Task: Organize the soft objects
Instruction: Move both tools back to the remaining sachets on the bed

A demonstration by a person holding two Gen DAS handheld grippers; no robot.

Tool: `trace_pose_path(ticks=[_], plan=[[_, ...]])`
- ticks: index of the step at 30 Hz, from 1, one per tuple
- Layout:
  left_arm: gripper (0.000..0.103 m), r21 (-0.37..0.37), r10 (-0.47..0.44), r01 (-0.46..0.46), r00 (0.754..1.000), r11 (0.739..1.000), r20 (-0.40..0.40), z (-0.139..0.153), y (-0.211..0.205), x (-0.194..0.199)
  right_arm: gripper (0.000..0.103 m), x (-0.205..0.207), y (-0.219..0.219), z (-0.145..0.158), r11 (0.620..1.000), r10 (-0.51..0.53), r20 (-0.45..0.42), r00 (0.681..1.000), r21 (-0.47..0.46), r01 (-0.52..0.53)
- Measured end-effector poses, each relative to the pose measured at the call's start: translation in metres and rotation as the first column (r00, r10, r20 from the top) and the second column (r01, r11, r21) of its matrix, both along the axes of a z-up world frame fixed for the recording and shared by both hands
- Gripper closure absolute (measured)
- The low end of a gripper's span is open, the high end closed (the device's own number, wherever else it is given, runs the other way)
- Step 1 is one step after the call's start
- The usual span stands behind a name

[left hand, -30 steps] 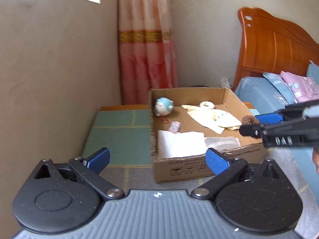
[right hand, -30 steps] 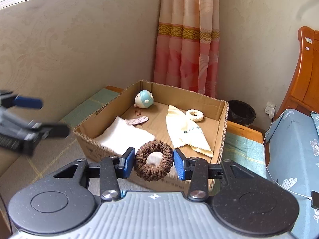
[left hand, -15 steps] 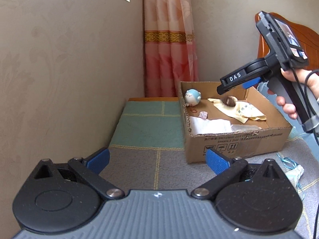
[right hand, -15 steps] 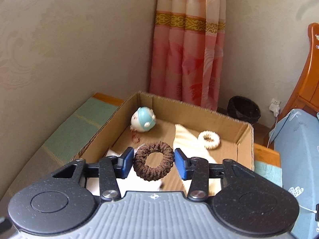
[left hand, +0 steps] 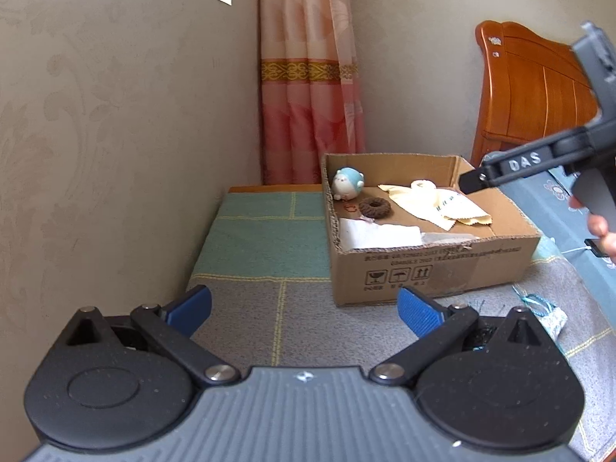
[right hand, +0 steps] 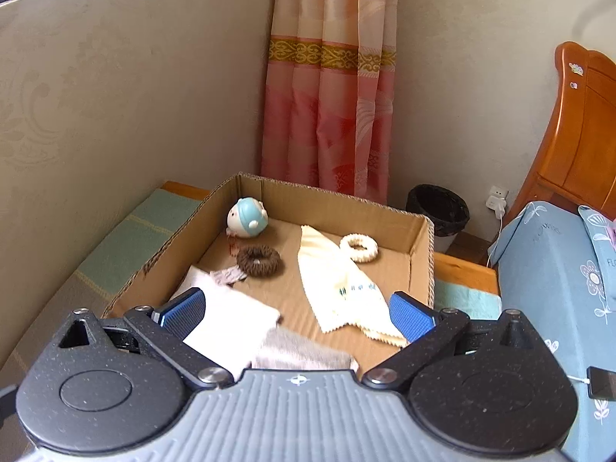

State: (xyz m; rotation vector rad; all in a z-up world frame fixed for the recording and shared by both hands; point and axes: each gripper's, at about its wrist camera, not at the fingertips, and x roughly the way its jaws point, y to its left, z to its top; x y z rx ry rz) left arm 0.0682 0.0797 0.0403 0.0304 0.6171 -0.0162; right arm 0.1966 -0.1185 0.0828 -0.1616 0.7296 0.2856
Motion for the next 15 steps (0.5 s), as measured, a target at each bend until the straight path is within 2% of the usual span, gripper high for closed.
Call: trace_pose_path(ticks=[6, 15], plan=[[0.001, 0.001, -0.009, 0.009, 1.000, 1.000, -0.028, -0.003, -0.018, -0.005, 0.000, -0.049, -0.023, -0.009, 0.999, 0.001, 0.009, 1.000, 0.037, -0.002], [0.001, 0.033, -0.080, 0.082, 0.995, 0.996, -0.065, -0.008, -0.061, -0.014, 0.000, -0.120, -0.062, -0.039, 0.996, -0.082, 0.025, 0.996, -0.022, 0.083]])
